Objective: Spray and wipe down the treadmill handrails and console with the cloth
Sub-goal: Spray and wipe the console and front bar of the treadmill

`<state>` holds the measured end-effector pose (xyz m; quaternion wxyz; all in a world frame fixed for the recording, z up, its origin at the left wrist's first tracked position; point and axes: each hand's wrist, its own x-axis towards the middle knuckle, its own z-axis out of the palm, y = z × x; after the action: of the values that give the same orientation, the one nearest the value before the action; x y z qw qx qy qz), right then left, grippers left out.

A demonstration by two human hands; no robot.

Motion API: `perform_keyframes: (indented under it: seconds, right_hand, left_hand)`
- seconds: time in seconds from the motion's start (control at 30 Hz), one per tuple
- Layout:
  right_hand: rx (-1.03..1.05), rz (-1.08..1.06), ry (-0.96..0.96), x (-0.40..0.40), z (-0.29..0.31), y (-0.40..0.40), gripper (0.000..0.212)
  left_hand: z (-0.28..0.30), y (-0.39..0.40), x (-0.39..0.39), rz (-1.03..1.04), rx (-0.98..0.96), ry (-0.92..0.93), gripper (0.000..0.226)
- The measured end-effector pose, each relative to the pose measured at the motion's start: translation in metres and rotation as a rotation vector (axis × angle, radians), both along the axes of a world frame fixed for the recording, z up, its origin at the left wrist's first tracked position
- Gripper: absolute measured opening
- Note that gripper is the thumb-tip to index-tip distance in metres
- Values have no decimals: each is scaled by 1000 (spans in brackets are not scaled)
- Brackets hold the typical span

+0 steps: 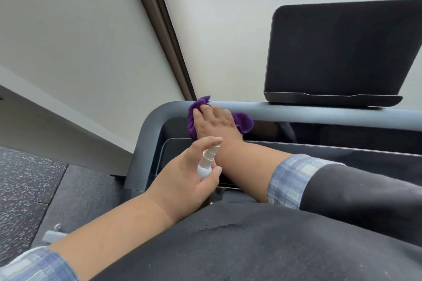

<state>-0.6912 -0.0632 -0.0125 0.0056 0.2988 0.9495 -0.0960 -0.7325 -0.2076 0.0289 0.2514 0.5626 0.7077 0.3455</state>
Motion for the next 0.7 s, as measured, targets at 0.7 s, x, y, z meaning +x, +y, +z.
perform_keyframes:
  seconds: [0.7]
  right_hand:
    - [-16,-520,-17,214,4,72,70]
  left_hand:
    - [0,120,109,-490,11,-64,57]
